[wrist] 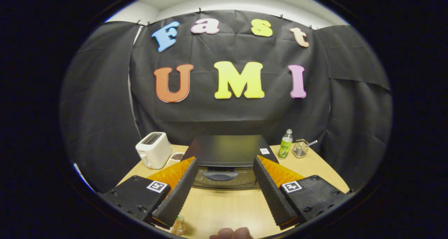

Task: Open the toaster oven, put the food inside, and close the toaster oven door.

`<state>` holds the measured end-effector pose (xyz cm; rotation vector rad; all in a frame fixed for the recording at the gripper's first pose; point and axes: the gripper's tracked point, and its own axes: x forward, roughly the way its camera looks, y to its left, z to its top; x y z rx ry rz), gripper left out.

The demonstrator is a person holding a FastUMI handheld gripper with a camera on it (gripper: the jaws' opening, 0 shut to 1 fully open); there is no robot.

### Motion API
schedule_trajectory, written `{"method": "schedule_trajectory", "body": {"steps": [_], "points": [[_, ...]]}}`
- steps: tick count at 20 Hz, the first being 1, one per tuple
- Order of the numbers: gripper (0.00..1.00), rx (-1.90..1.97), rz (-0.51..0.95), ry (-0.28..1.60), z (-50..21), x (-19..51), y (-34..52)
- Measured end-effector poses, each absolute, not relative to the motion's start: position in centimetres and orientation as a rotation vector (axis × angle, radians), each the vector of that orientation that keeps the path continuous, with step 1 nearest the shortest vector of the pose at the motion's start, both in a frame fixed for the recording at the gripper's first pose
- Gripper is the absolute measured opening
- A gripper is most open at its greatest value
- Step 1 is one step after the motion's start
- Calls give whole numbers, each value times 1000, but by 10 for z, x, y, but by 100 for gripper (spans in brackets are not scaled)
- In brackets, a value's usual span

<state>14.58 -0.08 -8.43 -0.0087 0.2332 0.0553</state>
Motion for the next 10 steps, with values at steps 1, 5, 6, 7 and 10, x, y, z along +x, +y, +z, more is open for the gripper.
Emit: {"method": "schedule_trajectory", "body": {"steps": [1, 5, 6, 7, 10], "points": [[100, -9, 59, 244, -91, 156, -1], [100, -4, 70, 316, -128, 199, 0], [100, -3, 70, 322, -133, 209, 0], [100, -4, 71, 333, -140, 219, 0], [100, -7, 73, 378, -169, 250, -1]]}}
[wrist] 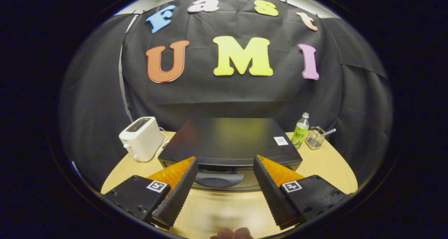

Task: Open the toaster oven, put the food inside, and close the toaster oven door.

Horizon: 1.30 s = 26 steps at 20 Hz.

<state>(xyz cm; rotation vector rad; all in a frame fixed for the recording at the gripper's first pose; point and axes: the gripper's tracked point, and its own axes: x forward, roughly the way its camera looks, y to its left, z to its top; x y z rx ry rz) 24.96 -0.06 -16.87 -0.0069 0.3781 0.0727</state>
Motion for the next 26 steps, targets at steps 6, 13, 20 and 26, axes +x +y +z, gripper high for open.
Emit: {"method": "schedule_trajectory", "body": {"steps": [6, 13, 20, 26], "points": [[100, -8, 78, 456, -206, 275, 12], [100, -13, 40, 441, -215, 274, 12], [100, -12, 55, 492, -225, 251, 13], [100, -36, 31, 563, -254, 201, 10]]}}
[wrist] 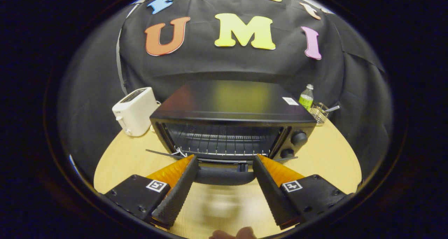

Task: Open the toaster oven, put the food inside, and close the toaster oven door.

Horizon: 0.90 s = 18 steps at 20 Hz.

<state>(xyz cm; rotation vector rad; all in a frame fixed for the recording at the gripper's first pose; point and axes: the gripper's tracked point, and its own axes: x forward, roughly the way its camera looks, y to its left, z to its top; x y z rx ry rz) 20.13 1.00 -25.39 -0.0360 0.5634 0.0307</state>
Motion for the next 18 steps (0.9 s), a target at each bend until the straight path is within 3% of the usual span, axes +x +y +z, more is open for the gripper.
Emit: {"method": "schedule_trajectory", "body": {"steps": [12, 18], "points": [[100, 58, 65, 786, -334, 147, 6], [100, 45, 70, 790, -333, 148, 4]]}}
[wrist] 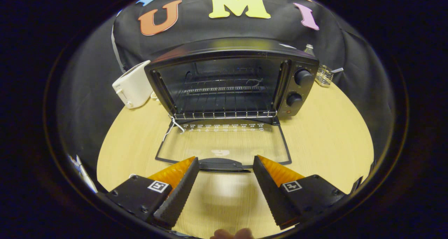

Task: Open the toaster oven, put the food inside, and close the toaster oven door.

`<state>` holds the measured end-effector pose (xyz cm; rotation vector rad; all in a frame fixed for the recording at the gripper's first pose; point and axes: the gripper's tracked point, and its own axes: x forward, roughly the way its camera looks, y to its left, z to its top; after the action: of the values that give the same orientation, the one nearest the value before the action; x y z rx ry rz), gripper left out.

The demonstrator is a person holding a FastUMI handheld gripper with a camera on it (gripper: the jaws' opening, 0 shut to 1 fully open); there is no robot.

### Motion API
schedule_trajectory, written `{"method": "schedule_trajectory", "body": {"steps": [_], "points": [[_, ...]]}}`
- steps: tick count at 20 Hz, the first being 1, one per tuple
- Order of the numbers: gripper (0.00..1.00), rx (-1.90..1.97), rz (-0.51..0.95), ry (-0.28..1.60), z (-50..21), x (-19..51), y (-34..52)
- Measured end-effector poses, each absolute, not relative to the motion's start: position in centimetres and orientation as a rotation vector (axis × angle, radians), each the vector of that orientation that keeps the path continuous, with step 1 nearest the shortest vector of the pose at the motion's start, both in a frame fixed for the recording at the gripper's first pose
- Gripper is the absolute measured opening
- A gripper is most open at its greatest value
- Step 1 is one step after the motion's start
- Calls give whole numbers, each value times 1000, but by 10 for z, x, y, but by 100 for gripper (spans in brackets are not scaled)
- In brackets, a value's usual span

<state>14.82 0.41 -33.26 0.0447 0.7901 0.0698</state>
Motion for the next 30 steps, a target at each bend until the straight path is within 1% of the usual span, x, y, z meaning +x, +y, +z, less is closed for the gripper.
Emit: {"method": "schedule_trajectory", "body": {"steps": [2, 8, 13, 18, 22, 25, 26, 30], "points": [[100, 29, 93, 785, -324, 142, 5], [100, -1, 179, 692, -263, 113, 4], [100, 21, 251, 680, -226, 84, 15], [100, 105, 354, 784, -237, 48, 44], [100, 228, 403, 922, -260, 24, 68], [100, 315, 466, 1021, -275, 10, 95], [100, 317, 470, 1071, -285, 4, 99], [100, 347, 454, 1175, -318, -2, 112]]}}
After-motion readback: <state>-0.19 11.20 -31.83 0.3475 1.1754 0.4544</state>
